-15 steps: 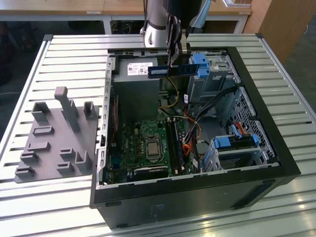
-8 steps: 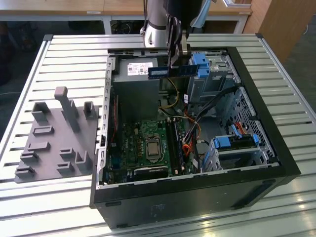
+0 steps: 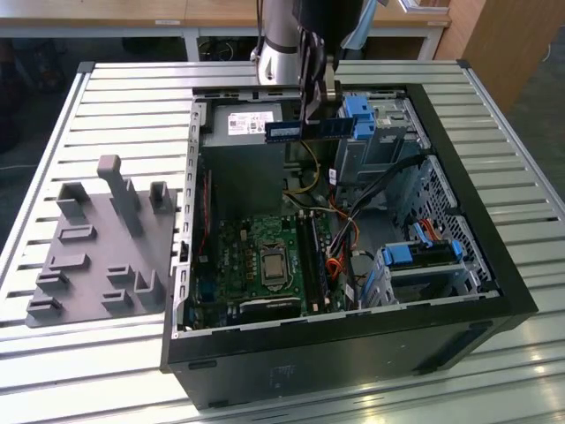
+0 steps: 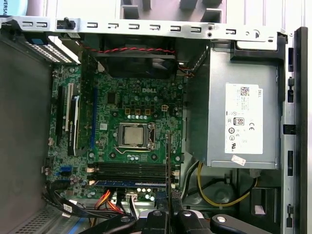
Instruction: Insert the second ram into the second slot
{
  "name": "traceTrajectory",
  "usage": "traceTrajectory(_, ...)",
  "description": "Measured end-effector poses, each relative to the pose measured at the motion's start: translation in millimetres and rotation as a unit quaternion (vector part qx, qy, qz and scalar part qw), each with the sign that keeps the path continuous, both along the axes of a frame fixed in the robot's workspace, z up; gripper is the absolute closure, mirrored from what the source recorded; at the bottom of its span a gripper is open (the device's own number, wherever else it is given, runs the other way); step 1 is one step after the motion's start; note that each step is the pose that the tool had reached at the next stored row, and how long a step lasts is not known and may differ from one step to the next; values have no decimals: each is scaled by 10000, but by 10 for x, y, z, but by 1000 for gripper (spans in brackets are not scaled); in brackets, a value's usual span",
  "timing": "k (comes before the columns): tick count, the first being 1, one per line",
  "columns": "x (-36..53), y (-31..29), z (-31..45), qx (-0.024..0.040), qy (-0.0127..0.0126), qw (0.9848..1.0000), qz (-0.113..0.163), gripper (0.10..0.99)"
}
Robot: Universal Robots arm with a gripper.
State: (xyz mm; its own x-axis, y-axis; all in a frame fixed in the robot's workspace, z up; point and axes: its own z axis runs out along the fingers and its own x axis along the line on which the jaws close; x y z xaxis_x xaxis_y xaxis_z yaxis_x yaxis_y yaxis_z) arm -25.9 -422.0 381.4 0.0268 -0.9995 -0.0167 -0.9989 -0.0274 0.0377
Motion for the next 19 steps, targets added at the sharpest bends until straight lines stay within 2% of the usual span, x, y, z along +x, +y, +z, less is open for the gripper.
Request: traceTrajectory(19, 0, -55, 0, 0, 0, 10000, 0, 945)
